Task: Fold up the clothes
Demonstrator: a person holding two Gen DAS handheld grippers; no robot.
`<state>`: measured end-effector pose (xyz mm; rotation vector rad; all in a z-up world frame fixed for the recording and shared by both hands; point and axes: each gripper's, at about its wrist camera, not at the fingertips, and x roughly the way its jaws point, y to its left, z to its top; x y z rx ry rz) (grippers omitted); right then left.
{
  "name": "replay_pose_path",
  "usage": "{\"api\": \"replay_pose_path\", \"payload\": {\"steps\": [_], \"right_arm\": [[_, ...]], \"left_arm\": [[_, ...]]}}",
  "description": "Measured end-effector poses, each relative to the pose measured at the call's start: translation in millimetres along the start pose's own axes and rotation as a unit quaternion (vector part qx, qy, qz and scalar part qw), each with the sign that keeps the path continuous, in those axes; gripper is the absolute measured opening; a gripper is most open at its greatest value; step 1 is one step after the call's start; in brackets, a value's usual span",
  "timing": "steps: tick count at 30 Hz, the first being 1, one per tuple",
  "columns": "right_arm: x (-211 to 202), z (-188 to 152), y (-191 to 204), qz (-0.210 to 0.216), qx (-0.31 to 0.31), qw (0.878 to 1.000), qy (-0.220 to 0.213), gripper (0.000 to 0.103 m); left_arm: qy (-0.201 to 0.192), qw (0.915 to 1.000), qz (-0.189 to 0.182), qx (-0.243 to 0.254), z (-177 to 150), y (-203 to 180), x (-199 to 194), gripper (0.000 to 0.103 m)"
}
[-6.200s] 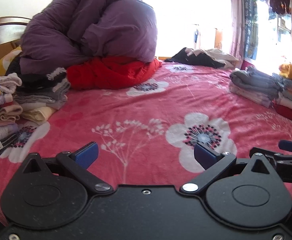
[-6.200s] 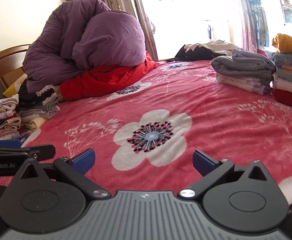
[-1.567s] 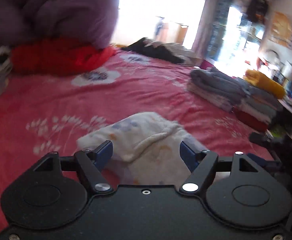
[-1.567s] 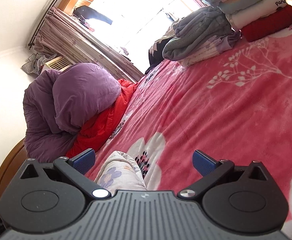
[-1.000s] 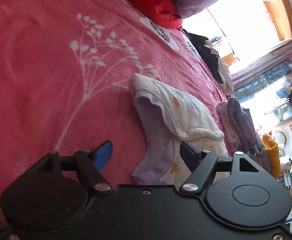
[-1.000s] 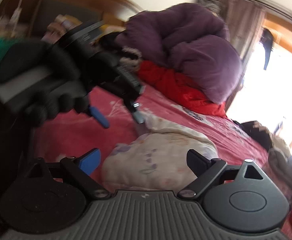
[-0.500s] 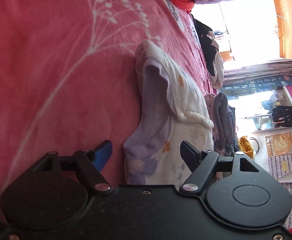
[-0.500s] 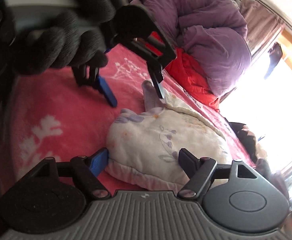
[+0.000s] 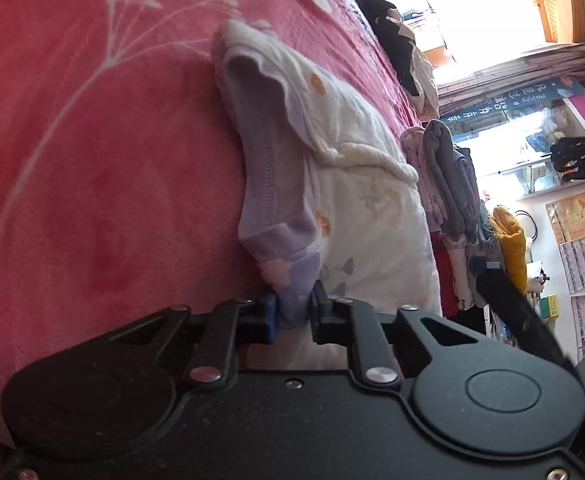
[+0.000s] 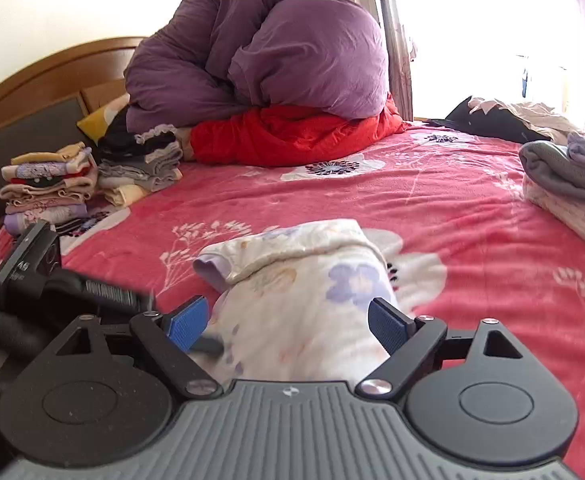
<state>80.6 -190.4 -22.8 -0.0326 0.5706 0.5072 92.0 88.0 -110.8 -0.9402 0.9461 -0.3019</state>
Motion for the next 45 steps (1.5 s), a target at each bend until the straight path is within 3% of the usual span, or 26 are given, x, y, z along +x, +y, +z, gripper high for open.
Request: {"api": "replay_pose_path", "payload": {"steps": [4, 8, 11, 16, 21, 22, 24, 25, 26, 27, 33, 35, 37, 41, 45], "right_arm": [[39.4, 51.3, 7.4, 0.013, -0.034, 0.999, 0.036, 0.087], [87.9, 99.3, 42.6, 0.029, -0.113, 0.988, 0.102, 0.095], [131.3, 118.6, 78.6, 0.034, -0.186, 0.966, 0.177, 0.095], [199.7, 114.3, 131.1, 0.026, -0.268, 0.918, 0.292, 0.095], [239.9, 94.4, 162.0, -0.004, -0.319, 0.888, 0.332, 0.093], [245.3, 90.3, 165.0, -0.016, -0.330, 0.883, 0.333, 0.089], [253.2, 82.5, 162.6, -0.025, -0.334, 0.874, 0.352, 0.069], [256.1, 79.1, 159.7, -0.026, -0.334, 0.869, 0.363, 0.037], [256.5, 78.1, 155.9, -0.036, -0.336, 0.868, 0.363, 0.019], [253.8, 80.6, 151.6, -0.038, -0.332, 0.873, 0.354, 0.019], [201.5, 137.4, 100.0, -0.019, -0.193, 0.951, 0.240, 0.013], [173.9, 156.4, 77.0, -0.015, -0.138, 0.972, 0.190, 0.013], [143.1, 171.2, 52.2, -0.013, -0.078, 0.987, 0.141, 0.013], [73.4, 177.5, -4.1, 0.010, 0.062, 0.996, 0.056, 0.013], [19.4, 158.2, -52.2, 0.053, 0.194, 0.980, 0.001, 0.013]], "left_arm": [[-0.033, 0.9968, 0.021, 0.070, -6.2, -17.8, -16.1, 0.010], [-0.023, 0.9973, 0.024, 0.066, -13.2, -20.8, -6.1, 0.010], [-0.024, 0.9977, 0.026, 0.058, -10.0, -25.3, 1.5, 0.010], [-0.023, 0.9987, 0.018, 0.043, -5.6, -24.3, 5.6, 0.010], [-0.025, 0.9986, 0.014, 0.044, -6.0, -24.0, 5.5, 0.010], [-0.025, 0.9987, 0.013, 0.043, -5.8, -23.4, 5.0, 0.010], [-0.027, 0.9986, 0.012, 0.043, -5.3, -22.7, 3.4, 0.010], [-0.030, 0.9986, 0.012, 0.042, -6.1, -22.3, 1.5, 0.010], [-0.031, 0.9986, 0.012, 0.042, -5.5, -21.9, 0.7, 0.010], [-0.034, 0.9984, 0.013, 0.042, -5.1, -21.7, -0.4, 0.010], [-0.092, 0.9914, 0.027, 0.089, -0.3, -32.2, -21.5, 0.009], [-0.130, 0.9824, 0.037, 0.130, 0.7, -43.5, -32.4, 0.009], [-0.174, 0.9653, 0.055, 0.187, -3.7, -60.1, -44.1, 0.009], [-0.252, 0.9144, 0.083, 0.306, -18.1, -89.4, -66.9, 0.008], [-0.279, 0.8921, 0.079, 0.347, -13.4, -110.2, -81.9, 0.008]]}}
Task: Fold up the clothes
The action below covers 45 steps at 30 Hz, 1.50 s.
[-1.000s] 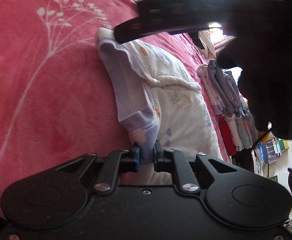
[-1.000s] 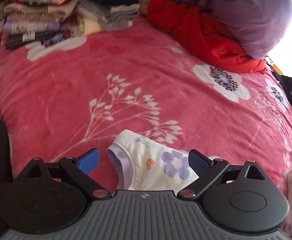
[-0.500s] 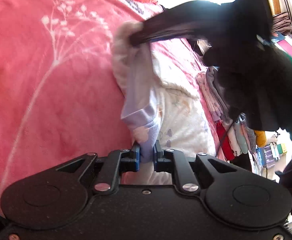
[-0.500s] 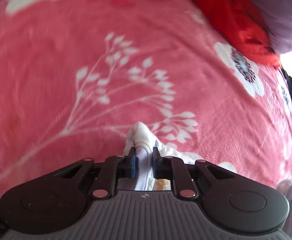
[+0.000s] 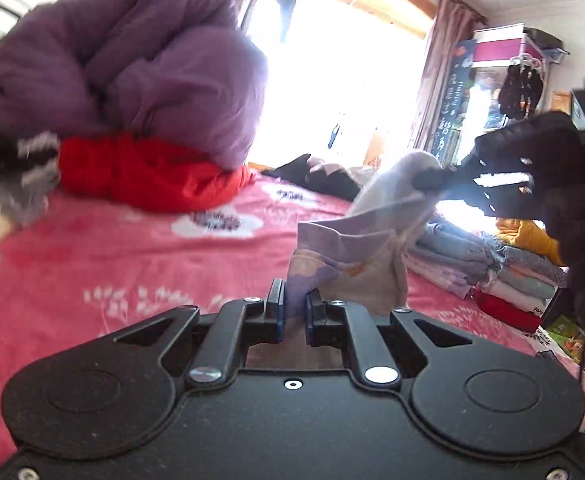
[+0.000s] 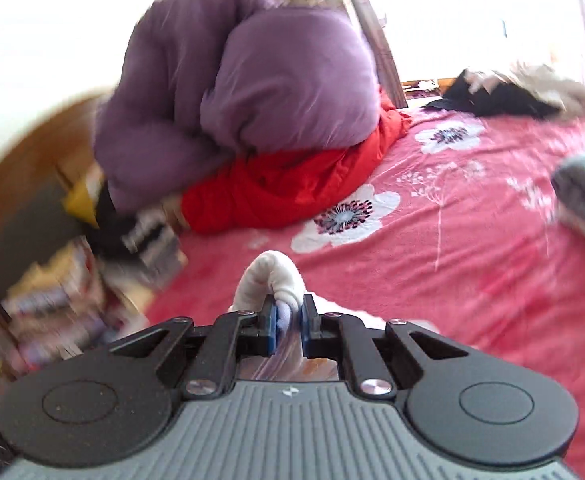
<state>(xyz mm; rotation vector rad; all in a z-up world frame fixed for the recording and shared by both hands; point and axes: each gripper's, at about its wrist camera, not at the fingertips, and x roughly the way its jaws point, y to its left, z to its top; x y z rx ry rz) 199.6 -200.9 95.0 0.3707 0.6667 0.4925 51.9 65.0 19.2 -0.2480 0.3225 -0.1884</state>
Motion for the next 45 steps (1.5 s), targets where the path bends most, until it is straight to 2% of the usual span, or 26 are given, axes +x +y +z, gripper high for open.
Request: {"api": "replay_pose_path", "payload": {"steps": [6, 10, 16, 22, 26, 29, 31, 33, 36, 37, 39, 41, 45], "right_arm": [[-63.3, -12.4, -27.1, 0.059, 0.102, 0.992, -0.049, 0.013], [-97.8, -13.1, -30.8, 0.094, 0.146, 0.981, -0.081, 0.013], [-133.8, -22.3, -32.7, 0.126, 0.182, 0.971, -0.092, 0.013], [-145.9, -34.1, -31.6, 0.159, 0.202, 0.963, -0.085, 0.013], [-139.2, -27.5, -27.5, 0.157, 0.195, 0.964, -0.084, 0.013], [-118.6, -18.8, -29.8, 0.138, 0.187, 0.969, -0.083, 0.013], [-97.4, -10.8, -32.5, 0.116, 0.177, 0.974, -0.081, 0.013], [-71.3, 4.1, -33.1, 0.084, 0.147, 0.981, -0.090, 0.013], [-37.4, 36.0, -32.5, 0.073, 0.122, 0.982, -0.125, 0.013], [-34.1, 47.0, -26.4, 0.066, 0.092, 0.982, -0.151, 0.013], [-31.9, 64.6, -14.3, 0.056, 0.036, 0.977, -0.201, 0.013], [-32.2, 70.5, -13.0, 0.055, 0.024, 0.972, -0.226, 0.013], [-22.7, 47.7, -36.1, 0.044, 0.039, 0.975, -0.217, 0.013]], "left_arm": [[-0.051, 0.9967, -0.013, 0.061, 45.7, -24.0, -20.0, 0.007], [-0.090, 0.9872, -0.037, 0.127, 83.5, -45.2, -50.2, 0.007], [-0.099, 0.9698, -0.064, 0.214, 106.4, -60.9, -81.4, 0.007], [-0.092, 0.9603, -0.075, 0.253, 112.4, -57.0, -91.5, 0.008], [-0.059, 0.9611, -0.064, 0.262, 112.4, -42.2, -62.1, 0.008], [-0.013, 0.9583, -0.048, 0.281, 109.7, -31.6, -15.7, 0.008], [0.016, 0.9492, -0.023, 0.313, 111.2, -28.7, 26.2, 0.008], [0.018, 0.9367, 0.015, 0.349, 119.4, -31.7, 61.2, 0.008], [-0.035, 0.9048, 0.078, 0.417, 143.4, -44.2, 96.3, 0.008], [-0.053, 0.8996, 0.087, 0.425, 152.8, -48.5, 101.1, 0.007], [-0.071, 0.8937, 0.092, 0.433, 164.8, -54.6, 105.2, 0.007], [-0.070, 0.8962, 0.084, 0.430, 161.7, -53.6, 104.4, 0.007], [-0.022, 0.8883, 0.067, 0.454, 94.9, -43.8, 107.2, 0.007]]}}
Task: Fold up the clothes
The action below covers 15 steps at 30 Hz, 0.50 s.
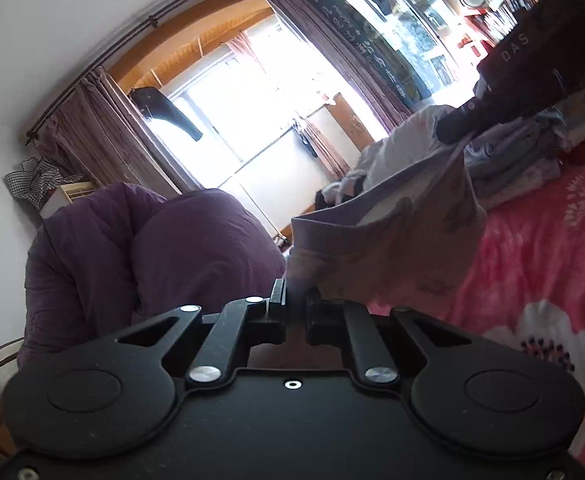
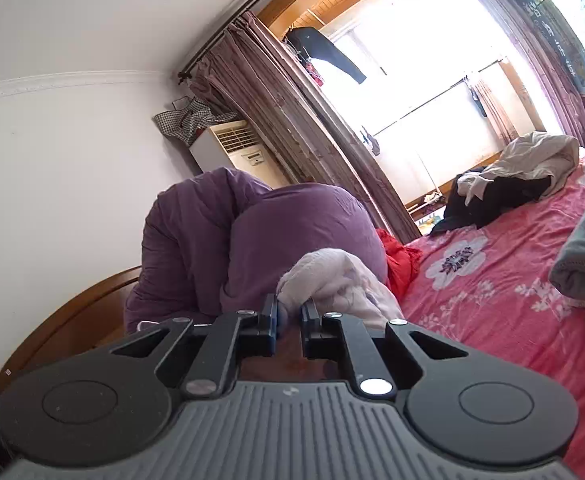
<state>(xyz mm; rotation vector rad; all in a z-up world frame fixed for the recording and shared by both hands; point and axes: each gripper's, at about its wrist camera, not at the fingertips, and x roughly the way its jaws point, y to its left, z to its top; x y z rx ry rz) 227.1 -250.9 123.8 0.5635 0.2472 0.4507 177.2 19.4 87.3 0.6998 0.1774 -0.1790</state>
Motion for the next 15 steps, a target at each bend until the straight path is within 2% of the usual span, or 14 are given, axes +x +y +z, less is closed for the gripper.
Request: {"api": "replay_pose_path", "payload": {"steps": [3, 6, 10, 12, 15], "right_arm": [[-10.7, -49.6, -30.8, -0.020, 0.015, 0.999, 0.037, 0.013], [-29.8, -112.2, -62.3, -0.047, 0.059, 0.994, 0.077, 0.013], [-53.8, -183.7, -94.8, -0.081, 0.117, 0.982, 0.122, 0.013], [-64.3, -209.5, -101.1, -0.091, 0.128, 0.978, 0.134, 0.013], [-76.1, -228.2, -97.9, -0.093, 0.131, 0.977, 0.142, 0.013]], "left_arm": [[0.041, 0.9982, -0.042, 0.010, -48.2, -52.2, -11.9, 0.007], [0.083, 0.9930, -0.084, 0.006, -87.1, -96.9, -26.7, 0.007], [0.113, 0.9885, -0.101, 0.002, -113.9, -134.5, -43.9, 0.007], [0.118, 0.9880, -0.098, 0.011, -117.7, -144.0, -50.4, 0.007], [0.121, 0.9875, -0.096, 0.028, -119.1, -151.4, -59.4, 0.007]]}}
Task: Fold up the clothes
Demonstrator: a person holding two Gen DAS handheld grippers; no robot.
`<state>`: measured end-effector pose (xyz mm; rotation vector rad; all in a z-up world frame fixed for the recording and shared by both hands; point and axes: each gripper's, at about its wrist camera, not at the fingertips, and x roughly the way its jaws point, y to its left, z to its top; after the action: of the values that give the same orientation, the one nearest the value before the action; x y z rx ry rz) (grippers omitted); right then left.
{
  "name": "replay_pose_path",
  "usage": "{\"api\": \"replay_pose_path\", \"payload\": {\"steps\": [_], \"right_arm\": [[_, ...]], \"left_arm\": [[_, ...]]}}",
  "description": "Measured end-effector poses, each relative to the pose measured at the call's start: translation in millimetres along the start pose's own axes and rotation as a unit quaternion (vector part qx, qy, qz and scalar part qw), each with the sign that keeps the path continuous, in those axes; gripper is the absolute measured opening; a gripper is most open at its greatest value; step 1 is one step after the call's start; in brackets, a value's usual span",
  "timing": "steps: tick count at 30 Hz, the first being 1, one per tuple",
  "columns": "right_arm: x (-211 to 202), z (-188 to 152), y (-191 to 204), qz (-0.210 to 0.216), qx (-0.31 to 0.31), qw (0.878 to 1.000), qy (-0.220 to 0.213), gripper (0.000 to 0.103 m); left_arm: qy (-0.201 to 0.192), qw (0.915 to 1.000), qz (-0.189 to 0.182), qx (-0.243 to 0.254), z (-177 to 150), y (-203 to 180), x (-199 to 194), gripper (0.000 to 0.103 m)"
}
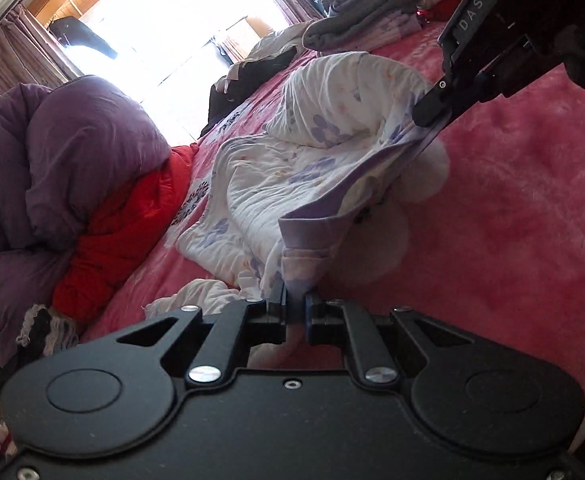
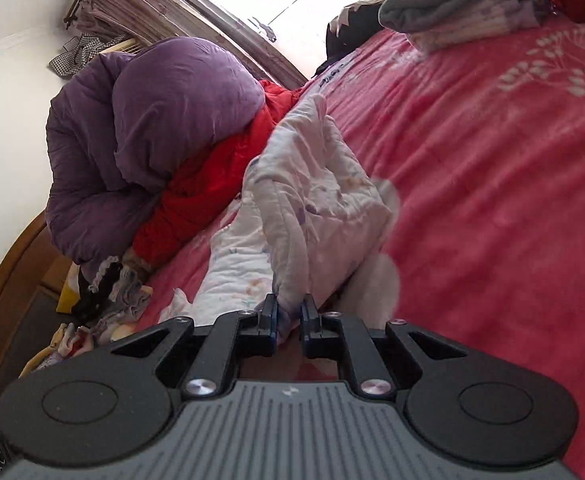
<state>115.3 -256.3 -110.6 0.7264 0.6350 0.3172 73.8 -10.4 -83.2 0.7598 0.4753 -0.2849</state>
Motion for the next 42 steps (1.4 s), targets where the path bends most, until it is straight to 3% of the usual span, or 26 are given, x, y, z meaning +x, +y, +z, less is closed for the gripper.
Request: {"api": "replay_pose_path", "payload": {"steps": [7, 11, 13, 14, 15, 17, 19, 21, 22, 24, 27, 30, 33, 35, 37, 39, 42], "right_arm": [[-10.6, -29.8, -1.3, -0.014, -0.001, 1.000, 0.026, 0.013], [-14.7, -51.1, -11.5, -0.038, 0.026, 0.997, 0.062, 0.013], [-7.1, -63.8, -19.9, -0.057, 0.042, 0.992, 0.109, 0.012], [-5.8, -69.7, -24.3, -0.058, 0.049, 0.990, 0.120, 0.004], [-7.6, -70.8, -25.1, -0.058, 0.052, 0.990, 0.121, 0.003], [-12.3, -70.7, -25.2, -0.054, 0.060, 0.989, 0.123, 0.009], [-21.7, -70.2, -21.0, -0.055, 0.053, 0.991, 0.113, 0.018], [-33.9, -70.6, -13.0, -0.059, 0.032, 0.994, 0.091, 0.035], [-41.1, -69.1, -10.2, -0.060, 0.025, 0.995, 0.075, 0.042], [-51.7, -63.1, -3.5, -0.053, 0.013, 0.998, 0.043, 0.043], [-60.8, -48.7, 5.2, -0.039, -0.008, 0.999, -0.001, 0.048], [-59.5, -31.8, 6.0, -0.028, -0.018, 0.999, -0.023, 0.056], [-45.5, -15.7, -1.4, -0.019, 0.003, 0.999, -0.031, 0.057], [-35.9, -4.4, -11.6, -0.013, 0.027, 0.999, -0.041, 0.057], [-26.0, 6.2, -23.5, -0.002, 0.049, 0.998, -0.050, 0.059], [-15.2, 18.3, -36.2, 0.013, 0.069, 0.996, -0.058, 0.062], [3.6, 37.5, -60.1, 0.030, 0.108, 0.991, -0.069, 0.066]], "left_arm": [[0.004, 0.9960, -0.004, 0.089, -9.2, -15.3, -15.2, 0.007], [0.031, 0.9899, -0.046, 0.130, -18.1, -31.8, -15.2, 0.009], [0.050, 0.9848, -0.066, 0.153, -23.5, -43.3, -11.9, 0.015], [0.054, 0.9838, -0.070, 0.156, -25.4, -45.8, -12.2, 0.016], [0.057, 0.9831, -0.074, 0.158, -27.1, -47.6, -12.9, 0.016], [0.062, 0.9865, -0.090, 0.122, -24.8, -36.5, -16.7, 0.016], [0.064, 0.9904, -0.112, 0.050, -21.1, -12.3, -19.1, 0.029], [0.062, 0.9907, -0.115, -0.038, -21.1, 12.8, -19.4, 0.054], [0.062, 0.9879, -0.116, -0.083, -21.4, 25.3, -19.1, 0.054], [0.078, 0.9751, -0.109, -0.177, -25.8, 49.9, -13.3, 0.055], [0.102, 0.9369, -0.082, -0.324, -40.0, 88.1, 0.9, 0.055], [0.118, 0.8693, -0.069, -0.475, -63.5, 123.8, 19.9, 0.056], [0.114, 0.7922, -0.061, -0.596, -91.3, 149.5, 38.7, 0.056], [0.100, 0.7407, -0.061, -0.661, -110.5, 163.3, 46.3, 0.056], [0.081, 0.6985, -0.069, -0.708, -127.3, 167.9, 58.4, 0.055], [0.077, 0.6806, -0.070, -0.725, -138.1, 166.2, 69.1, 0.055], [0.075, 0.6730, -0.071, -0.732, -144.5, 170.1, 80.1, 0.054]]}}
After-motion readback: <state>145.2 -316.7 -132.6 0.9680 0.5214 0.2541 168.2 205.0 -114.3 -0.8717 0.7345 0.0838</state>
